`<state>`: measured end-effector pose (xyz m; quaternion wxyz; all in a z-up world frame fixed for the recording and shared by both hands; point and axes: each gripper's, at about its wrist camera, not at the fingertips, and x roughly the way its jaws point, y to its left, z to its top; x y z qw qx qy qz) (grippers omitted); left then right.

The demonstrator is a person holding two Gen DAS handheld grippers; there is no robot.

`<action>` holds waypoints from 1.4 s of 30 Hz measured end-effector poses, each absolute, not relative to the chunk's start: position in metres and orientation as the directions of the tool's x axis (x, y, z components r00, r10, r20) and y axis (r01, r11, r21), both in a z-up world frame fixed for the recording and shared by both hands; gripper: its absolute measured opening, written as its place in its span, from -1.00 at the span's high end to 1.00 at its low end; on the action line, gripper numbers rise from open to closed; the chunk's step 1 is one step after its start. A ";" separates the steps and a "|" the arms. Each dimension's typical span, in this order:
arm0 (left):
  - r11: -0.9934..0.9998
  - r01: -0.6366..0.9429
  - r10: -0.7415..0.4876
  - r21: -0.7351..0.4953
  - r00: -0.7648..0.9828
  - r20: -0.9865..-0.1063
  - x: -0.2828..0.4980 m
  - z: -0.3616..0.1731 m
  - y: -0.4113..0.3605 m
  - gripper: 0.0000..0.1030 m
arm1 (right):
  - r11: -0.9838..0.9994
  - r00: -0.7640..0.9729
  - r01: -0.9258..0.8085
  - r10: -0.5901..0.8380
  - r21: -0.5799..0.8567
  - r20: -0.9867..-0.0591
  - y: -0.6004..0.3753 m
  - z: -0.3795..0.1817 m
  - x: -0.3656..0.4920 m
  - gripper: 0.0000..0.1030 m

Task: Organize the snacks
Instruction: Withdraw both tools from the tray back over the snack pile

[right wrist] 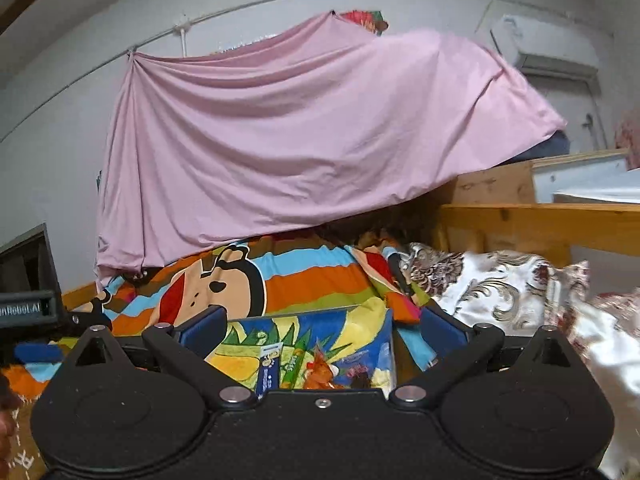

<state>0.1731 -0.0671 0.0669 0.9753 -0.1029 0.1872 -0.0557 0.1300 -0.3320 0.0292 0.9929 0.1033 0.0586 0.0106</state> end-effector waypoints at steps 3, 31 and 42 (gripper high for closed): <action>0.980 0.092 -0.152 -0.178 0.923 -0.354 0.155 0.062 -0.068 -0.99 | 0.982 0.994 -0.006 0.025 0.187 -0.102 -0.326 0.025 0.113 -0.99; 0.990 0.113 -0.136 -0.082 0.907 -0.398 0.071 0.002 -0.024 -0.99 | 0.998 0.966 0.046 -0.032 0.047 -0.256 -0.256 -0.010 0.035 -0.99; 0.994 0.103 -0.111 -0.043 0.875 -0.471 0.078 -0.020 -0.003 -0.99 | 0.997 0.898 -0.037 0.065 0.072 -0.436 -0.244 -0.029 0.064 -0.99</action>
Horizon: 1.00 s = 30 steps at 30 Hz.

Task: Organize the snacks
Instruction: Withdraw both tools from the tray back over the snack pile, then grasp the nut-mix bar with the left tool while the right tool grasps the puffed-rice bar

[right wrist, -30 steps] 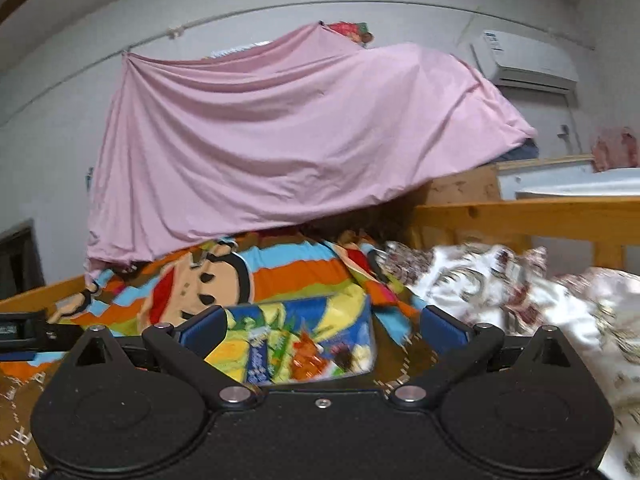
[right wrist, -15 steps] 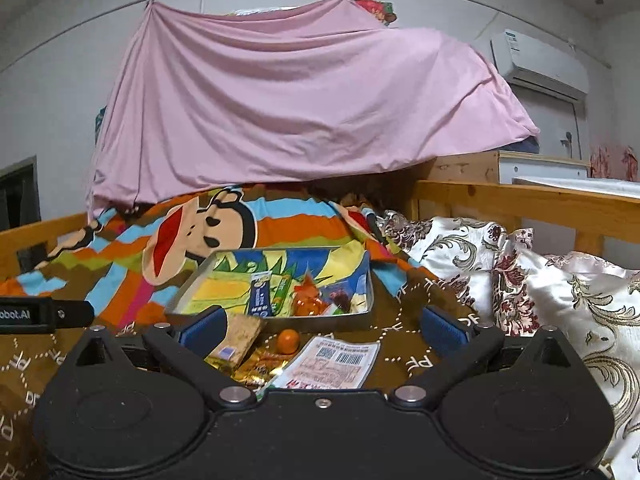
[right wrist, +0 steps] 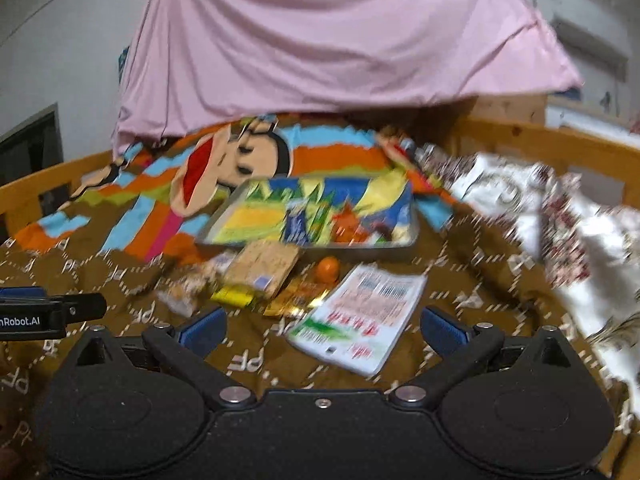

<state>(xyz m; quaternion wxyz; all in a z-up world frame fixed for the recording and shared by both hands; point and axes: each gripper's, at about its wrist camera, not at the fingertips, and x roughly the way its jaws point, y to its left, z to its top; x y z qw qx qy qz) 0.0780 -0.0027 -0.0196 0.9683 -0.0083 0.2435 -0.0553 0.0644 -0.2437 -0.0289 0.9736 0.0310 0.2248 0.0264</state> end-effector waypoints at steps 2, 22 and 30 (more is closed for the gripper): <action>0.993 0.118 -0.109 -0.010 0.876 -0.470 0.077 -0.022 -0.002 -0.99 | 0.996 0.883 -0.045 0.074 0.075 -0.464 -0.241 -0.033 0.069 -0.99; 0.961 0.245 -0.132 0.126 0.812 -0.569 0.159 -0.042 -0.009 -0.99 | 0.989 0.852 -0.108 0.143 0.098 -0.504 -0.230 -0.056 0.148 -0.99; 0.924 0.317 -0.156 0.212 0.821 -0.549 0.191 -0.051 -0.022 -0.99 | 0.952 0.839 -0.193 0.286 0.237 -0.464 -0.230 -0.056 0.222 -0.99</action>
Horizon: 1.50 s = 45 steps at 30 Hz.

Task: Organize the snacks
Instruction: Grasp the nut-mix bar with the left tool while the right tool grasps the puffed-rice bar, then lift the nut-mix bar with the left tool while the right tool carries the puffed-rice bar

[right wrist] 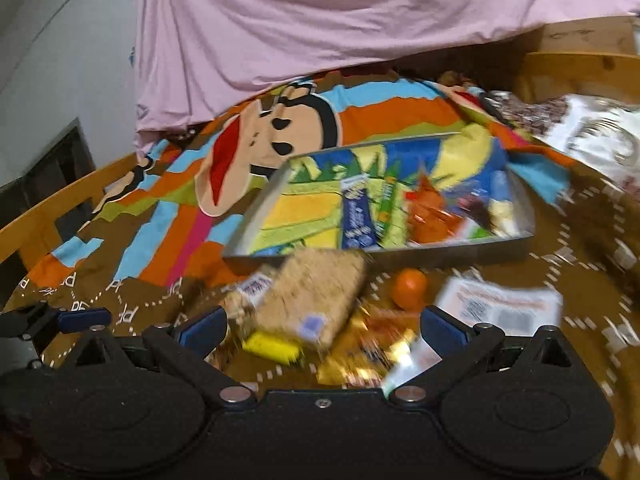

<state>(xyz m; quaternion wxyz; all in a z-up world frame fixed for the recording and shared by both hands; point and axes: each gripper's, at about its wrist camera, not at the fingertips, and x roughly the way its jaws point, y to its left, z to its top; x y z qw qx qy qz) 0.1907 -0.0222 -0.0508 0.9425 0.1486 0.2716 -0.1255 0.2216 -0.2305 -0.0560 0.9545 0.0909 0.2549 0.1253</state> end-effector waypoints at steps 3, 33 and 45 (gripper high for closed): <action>0.908 0.341 -0.156 0.244 0.815 -0.558 0.202 -0.054 -0.029 -0.99 | 0.957 0.820 -0.218 0.285 0.189 -0.497 -0.220 -0.065 0.246 -0.99; 0.942 0.330 -0.212 0.051 0.709 -0.672 0.237 -0.073 -0.028 0.15 | 0.947 0.715 -0.220 0.321 0.236 -0.621 -0.197 -0.091 0.295 -0.59; 0.954 0.301 -0.210 0.010 0.689 -0.694 0.218 -0.064 -0.025 0.08 | 0.965 0.710 -0.212 0.262 0.157 -0.654 -0.219 -0.081 0.247 -0.61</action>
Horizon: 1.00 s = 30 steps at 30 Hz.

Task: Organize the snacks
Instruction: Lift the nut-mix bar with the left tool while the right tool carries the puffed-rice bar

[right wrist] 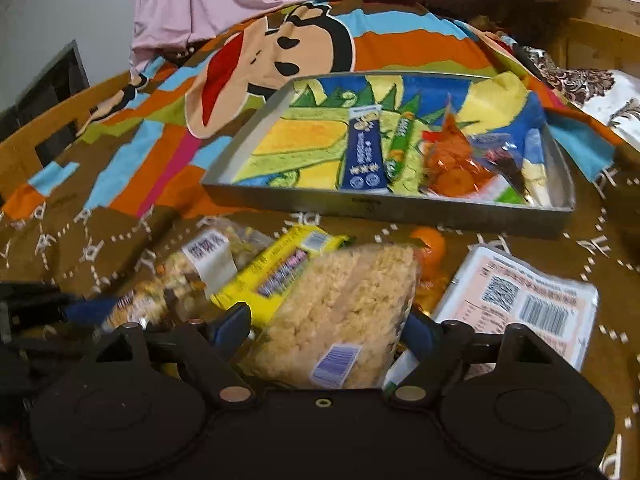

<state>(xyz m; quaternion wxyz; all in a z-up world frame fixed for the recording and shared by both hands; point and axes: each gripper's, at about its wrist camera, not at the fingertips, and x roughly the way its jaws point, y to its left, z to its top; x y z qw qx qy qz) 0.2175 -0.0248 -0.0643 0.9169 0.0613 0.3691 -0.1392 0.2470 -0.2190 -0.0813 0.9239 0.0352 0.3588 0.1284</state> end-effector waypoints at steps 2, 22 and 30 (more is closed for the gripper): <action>0.954 0.300 -0.220 -0.005 0.689 -0.690 0.220 -0.066 -0.024 0.02 | 0.966 0.714 -0.215 0.254 0.142 -0.653 -0.217 -0.084 0.243 -0.68; 0.962 0.267 -0.236 -0.056 0.709 -0.665 0.243 -0.081 -0.020 0.02 | 0.963 0.786 -0.244 0.126 -0.116 -0.606 -0.183 -0.104 0.229 -0.69; 0.972 0.229 -0.205 -0.054 0.707 -0.677 0.227 -0.074 -0.030 0.20 | 0.952 0.809 -0.253 0.113 -0.169 -0.577 -0.183 -0.099 0.218 -0.59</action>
